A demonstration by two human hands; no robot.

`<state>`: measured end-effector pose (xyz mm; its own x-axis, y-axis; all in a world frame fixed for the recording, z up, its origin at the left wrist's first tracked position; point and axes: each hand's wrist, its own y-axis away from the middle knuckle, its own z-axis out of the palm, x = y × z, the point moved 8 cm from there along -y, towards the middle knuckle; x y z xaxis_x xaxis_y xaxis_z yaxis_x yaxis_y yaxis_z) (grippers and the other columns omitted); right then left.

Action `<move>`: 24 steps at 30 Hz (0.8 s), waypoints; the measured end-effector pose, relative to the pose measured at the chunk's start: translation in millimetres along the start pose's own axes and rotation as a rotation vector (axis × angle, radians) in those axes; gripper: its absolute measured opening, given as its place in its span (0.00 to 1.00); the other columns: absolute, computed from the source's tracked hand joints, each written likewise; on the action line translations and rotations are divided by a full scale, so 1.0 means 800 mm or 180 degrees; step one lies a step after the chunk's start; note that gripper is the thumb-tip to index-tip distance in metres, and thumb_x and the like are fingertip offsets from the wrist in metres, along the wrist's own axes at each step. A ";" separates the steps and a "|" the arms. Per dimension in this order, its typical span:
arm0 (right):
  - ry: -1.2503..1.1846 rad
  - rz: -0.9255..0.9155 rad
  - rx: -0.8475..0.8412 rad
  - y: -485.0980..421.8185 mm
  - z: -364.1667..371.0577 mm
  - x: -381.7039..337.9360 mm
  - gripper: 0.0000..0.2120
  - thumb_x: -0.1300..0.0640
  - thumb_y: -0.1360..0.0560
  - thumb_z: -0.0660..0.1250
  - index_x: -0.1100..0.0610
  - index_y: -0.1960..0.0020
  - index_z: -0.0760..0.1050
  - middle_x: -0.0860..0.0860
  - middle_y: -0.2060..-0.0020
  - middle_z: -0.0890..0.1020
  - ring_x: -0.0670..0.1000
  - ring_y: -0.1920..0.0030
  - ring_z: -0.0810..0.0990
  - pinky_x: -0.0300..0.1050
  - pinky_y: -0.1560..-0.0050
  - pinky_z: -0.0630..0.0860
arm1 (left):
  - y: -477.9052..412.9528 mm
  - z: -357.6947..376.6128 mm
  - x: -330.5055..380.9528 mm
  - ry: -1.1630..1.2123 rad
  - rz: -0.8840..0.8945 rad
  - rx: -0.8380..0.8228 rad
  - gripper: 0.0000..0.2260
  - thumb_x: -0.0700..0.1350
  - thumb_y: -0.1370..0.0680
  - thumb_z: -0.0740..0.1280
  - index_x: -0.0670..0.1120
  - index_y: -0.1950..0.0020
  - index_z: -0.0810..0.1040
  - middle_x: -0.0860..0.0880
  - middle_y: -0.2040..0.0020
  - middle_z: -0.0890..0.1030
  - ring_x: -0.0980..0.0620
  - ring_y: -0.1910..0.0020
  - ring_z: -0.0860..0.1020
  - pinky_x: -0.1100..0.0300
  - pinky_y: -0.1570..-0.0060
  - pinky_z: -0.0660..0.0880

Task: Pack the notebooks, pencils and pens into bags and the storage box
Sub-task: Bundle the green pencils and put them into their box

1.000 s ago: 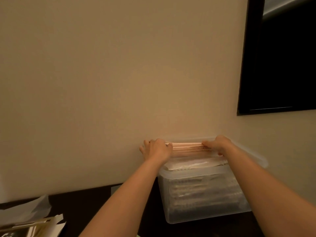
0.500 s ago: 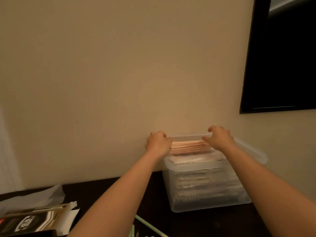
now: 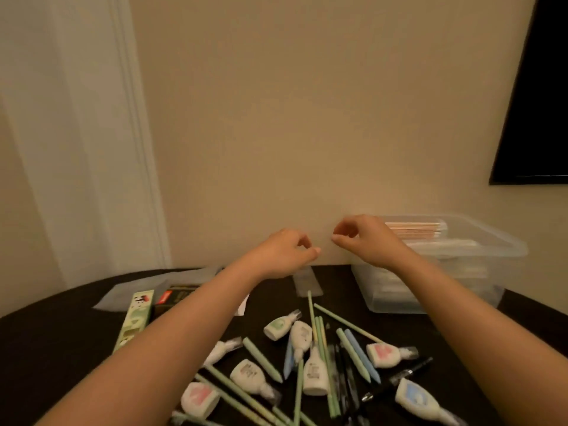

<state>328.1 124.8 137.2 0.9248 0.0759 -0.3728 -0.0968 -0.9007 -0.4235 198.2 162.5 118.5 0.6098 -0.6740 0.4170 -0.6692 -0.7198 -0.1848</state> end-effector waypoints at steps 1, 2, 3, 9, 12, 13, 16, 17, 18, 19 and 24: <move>-0.0015 -0.0050 -0.0116 0.008 0.012 -0.017 0.11 0.51 0.23 0.65 0.55 0.45 0.78 0.49 0.52 0.79 0.49 0.50 0.77 0.46 0.48 0.75 | 0.018 -0.002 -0.008 -0.0047 -0.0028 -0.0049 0.18 0.53 0.20 0.60 0.44 0.35 0.73 0.45 0.36 0.74 0.48 0.38 0.72 0.55 0.39 0.69; -0.0038 -0.0080 -0.0233 0.016 0.024 -0.032 0.11 0.51 0.23 0.65 0.55 0.44 0.78 0.49 0.52 0.80 0.49 0.50 0.77 0.45 0.47 0.75 | 0.037 -0.005 -0.018 -0.0089 -0.0068 -0.0089 0.18 0.53 0.20 0.60 0.44 0.35 0.72 0.45 0.36 0.74 0.48 0.38 0.72 0.55 0.39 0.69; -0.0050 -0.0093 -0.0339 0.024 0.035 -0.045 0.11 0.51 0.23 0.65 0.56 0.44 0.78 0.50 0.51 0.80 0.49 0.50 0.78 0.46 0.47 0.75 | 0.053 -0.007 -0.026 -0.0112 -0.0104 -0.0122 0.18 0.53 0.20 0.60 0.44 0.35 0.72 0.46 0.36 0.74 0.49 0.38 0.72 0.54 0.39 0.69; -0.0346 -0.0045 -0.0864 0.075 0.104 -0.105 0.11 0.51 0.23 0.66 0.54 0.44 0.78 0.49 0.50 0.81 0.48 0.50 0.79 0.46 0.45 0.76 | 0.142 -0.006 -0.074 -0.0213 -0.0303 -0.0441 0.19 0.53 0.20 0.60 0.46 0.32 0.69 0.48 0.34 0.72 0.51 0.37 0.71 0.61 0.43 0.67; -0.0415 -0.0002 -0.1058 0.102 0.133 -0.121 0.11 0.51 0.23 0.66 0.53 0.43 0.77 0.48 0.49 0.80 0.46 0.49 0.78 0.42 0.46 0.76 | 0.175 0.001 -0.096 -0.0213 -0.0346 -0.0438 0.19 0.54 0.21 0.61 0.49 0.32 0.69 0.50 0.34 0.72 0.53 0.39 0.71 0.60 0.43 0.69; -0.0390 -0.0002 -0.1118 0.112 0.143 -0.126 0.11 0.51 0.23 0.66 0.53 0.43 0.77 0.47 0.51 0.80 0.46 0.50 0.78 0.41 0.49 0.75 | 0.187 0.007 -0.104 -0.0158 -0.0351 -0.0432 0.19 0.54 0.21 0.61 0.49 0.32 0.70 0.50 0.34 0.72 0.54 0.39 0.72 0.59 0.42 0.70; -0.0345 -0.0020 -0.1239 0.134 0.171 -0.133 0.05 0.52 0.24 0.67 0.50 0.49 0.78 0.45 0.56 0.79 0.44 0.54 0.78 0.37 0.54 0.74 | 0.212 0.029 -0.129 0.0069 -0.0470 -0.0394 0.18 0.52 0.21 0.62 0.50 0.33 0.70 0.51 0.35 0.72 0.54 0.39 0.72 0.57 0.40 0.71; -0.0300 -0.0032 -0.1273 0.141 0.181 -0.134 0.03 0.52 0.24 0.67 0.50 0.51 0.77 0.43 0.57 0.79 0.43 0.55 0.78 0.36 0.56 0.74 | 0.217 0.037 -0.139 0.0108 -0.0532 -0.0364 0.18 0.52 0.21 0.62 0.51 0.33 0.70 0.51 0.35 0.73 0.54 0.40 0.72 0.56 0.40 0.72; -0.0181 -0.0038 -0.1302 0.148 0.190 -0.135 0.03 0.52 0.24 0.67 0.50 0.52 0.77 0.43 0.58 0.78 0.42 0.56 0.77 0.36 0.57 0.74 | 0.222 0.045 -0.147 0.0148 -0.0607 -0.0300 0.17 0.52 0.21 0.62 0.51 0.33 0.70 0.51 0.36 0.73 0.54 0.41 0.73 0.54 0.41 0.73; -0.0020 -0.0052 -0.1293 0.154 0.196 -0.136 0.03 0.51 0.24 0.67 0.50 0.52 0.77 0.43 0.58 0.78 0.42 0.57 0.77 0.37 0.56 0.75 | 0.225 0.050 -0.155 0.0184 -0.0691 -0.0188 0.17 0.51 0.21 0.62 0.52 0.33 0.70 0.51 0.36 0.73 0.53 0.41 0.73 0.52 0.41 0.73; 0.0693 -0.0065 -0.1416 0.168 0.216 -0.136 0.12 0.45 0.27 0.68 0.50 0.49 0.75 0.46 0.54 0.79 0.47 0.54 0.77 0.47 0.51 0.79 | 0.246 0.055 -0.180 -0.0014 -0.0956 0.0693 0.17 0.52 0.20 0.59 0.51 0.33 0.69 0.51 0.35 0.72 0.53 0.38 0.70 0.50 0.38 0.71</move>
<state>151.2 69.5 -21.8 0.9848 0.0472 -0.1670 0.0448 -0.9988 -0.0177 -2.4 110.7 -16.8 0.7674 -0.4277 0.4776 -0.3544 -0.9038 -0.2399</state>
